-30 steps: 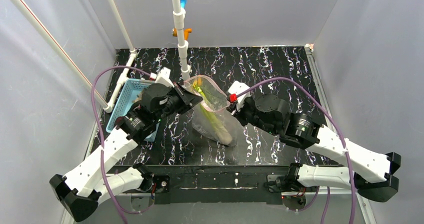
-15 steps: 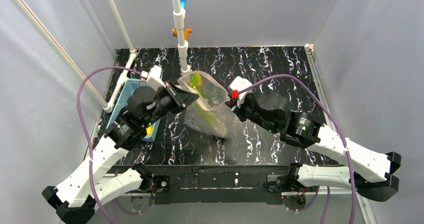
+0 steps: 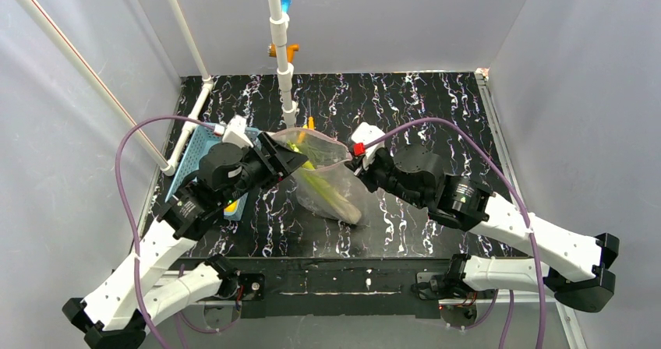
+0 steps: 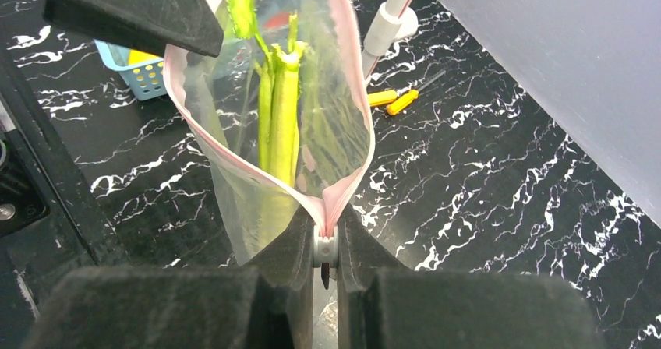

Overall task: Place the food in the zip-top bag and seal the zipper
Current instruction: Adjust the zipper food storage bag at the center of the board, then pick up the fake fruit from the bin.

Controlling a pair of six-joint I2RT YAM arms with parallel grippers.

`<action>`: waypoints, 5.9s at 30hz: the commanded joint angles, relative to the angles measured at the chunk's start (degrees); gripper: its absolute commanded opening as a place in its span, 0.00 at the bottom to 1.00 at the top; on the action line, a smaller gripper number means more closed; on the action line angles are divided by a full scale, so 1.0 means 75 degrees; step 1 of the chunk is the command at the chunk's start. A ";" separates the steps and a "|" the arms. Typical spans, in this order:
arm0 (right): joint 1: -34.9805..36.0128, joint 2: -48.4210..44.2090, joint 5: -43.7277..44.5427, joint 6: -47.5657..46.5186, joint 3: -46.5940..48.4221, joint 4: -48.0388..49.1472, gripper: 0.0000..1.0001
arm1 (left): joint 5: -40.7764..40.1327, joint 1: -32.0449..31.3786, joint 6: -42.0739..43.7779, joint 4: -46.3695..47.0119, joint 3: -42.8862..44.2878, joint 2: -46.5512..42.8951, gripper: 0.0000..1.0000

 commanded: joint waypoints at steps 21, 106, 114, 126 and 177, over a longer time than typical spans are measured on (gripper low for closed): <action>0.0035 -0.0046 -0.0226 0.0066 0.0588 -0.0215 0.26 | 0.0067 0.0111 -0.2198 -0.0066 0.0196 0.0754 0.05; -0.1580 0.2845 -0.1040 0.1504 0.4562 -0.1843 0.01 | 0.1211 0.0226 -0.0251 0.0078 0.0002 0.0073 0.45; -0.1883 0.2502 -0.0933 0.1689 0.4210 -0.2019 0.01 | 0.0528 0.0224 0.2117 -0.1607 0.1400 -0.0219 0.71; -0.2304 0.1616 -0.0481 0.1491 0.3158 -0.1825 0.01 | -0.2159 0.0233 0.3331 -0.4069 0.2394 0.0418 0.78; -0.2788 0.1473 -0.1827 0.1735 0.2812 -0.1612 0.01 | -0.1626 0.5075 0.3967 -0.2157 0.1141 0.6340 0.88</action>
